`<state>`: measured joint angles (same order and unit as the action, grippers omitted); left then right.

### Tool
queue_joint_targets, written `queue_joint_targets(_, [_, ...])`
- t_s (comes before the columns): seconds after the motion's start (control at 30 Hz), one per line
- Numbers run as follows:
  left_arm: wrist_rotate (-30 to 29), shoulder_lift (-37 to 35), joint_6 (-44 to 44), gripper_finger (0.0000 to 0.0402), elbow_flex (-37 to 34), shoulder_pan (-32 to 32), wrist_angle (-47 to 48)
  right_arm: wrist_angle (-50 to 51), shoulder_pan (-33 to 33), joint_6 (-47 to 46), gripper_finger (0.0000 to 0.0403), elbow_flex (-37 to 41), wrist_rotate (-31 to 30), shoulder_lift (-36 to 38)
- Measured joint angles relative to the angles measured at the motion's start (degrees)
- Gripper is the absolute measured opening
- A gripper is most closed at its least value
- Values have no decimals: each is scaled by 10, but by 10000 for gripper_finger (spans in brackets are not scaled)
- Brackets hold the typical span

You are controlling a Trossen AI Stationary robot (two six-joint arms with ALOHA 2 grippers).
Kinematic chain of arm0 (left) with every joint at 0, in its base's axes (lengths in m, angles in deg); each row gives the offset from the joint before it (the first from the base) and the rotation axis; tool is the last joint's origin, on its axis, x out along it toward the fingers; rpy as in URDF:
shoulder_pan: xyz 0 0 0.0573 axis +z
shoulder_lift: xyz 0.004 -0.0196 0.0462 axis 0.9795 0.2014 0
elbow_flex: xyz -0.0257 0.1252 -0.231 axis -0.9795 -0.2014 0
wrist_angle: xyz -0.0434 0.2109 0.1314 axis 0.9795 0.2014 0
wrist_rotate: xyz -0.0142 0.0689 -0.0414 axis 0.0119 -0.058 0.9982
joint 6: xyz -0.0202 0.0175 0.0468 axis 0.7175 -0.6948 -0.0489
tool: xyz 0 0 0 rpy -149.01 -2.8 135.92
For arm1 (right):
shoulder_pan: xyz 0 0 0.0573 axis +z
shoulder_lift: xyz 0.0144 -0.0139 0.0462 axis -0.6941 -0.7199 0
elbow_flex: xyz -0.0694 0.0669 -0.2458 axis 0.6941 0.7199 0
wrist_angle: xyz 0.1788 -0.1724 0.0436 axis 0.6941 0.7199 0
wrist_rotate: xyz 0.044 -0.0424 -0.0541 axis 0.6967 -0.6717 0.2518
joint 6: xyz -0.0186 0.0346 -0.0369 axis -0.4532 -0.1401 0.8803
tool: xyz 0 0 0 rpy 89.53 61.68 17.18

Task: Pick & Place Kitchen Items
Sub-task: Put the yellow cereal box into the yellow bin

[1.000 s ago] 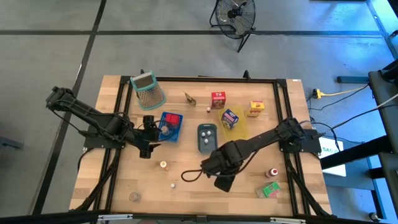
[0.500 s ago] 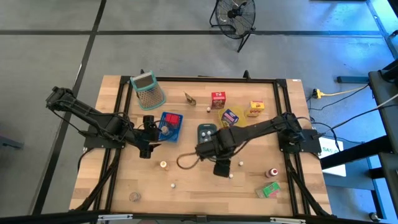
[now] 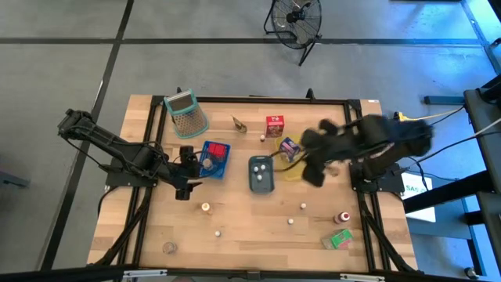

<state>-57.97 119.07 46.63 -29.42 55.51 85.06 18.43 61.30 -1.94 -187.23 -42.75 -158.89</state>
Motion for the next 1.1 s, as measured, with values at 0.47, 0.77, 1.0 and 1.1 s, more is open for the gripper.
queue_joint_targets(0.47, [11, 0, 46, 279, 0, 0, 0, -27, -20, -106, 140, 204, -81, 198])
queue_joint_targets(0.77, [11, 0, 46, 279, 0, 0, 1, -128, -20, -18, 140, 224, -82, 176])
queue_joint_targets(1.0, [24, 0, 46, 279, 0, 0, 1, -237, -20, 67, 140, 224, -72, 167])
queue_joint_targets(1.1, [35, 0, 46, 279, 0, 0, 1, -262, -20, 90, 143, 224, -72, 167])
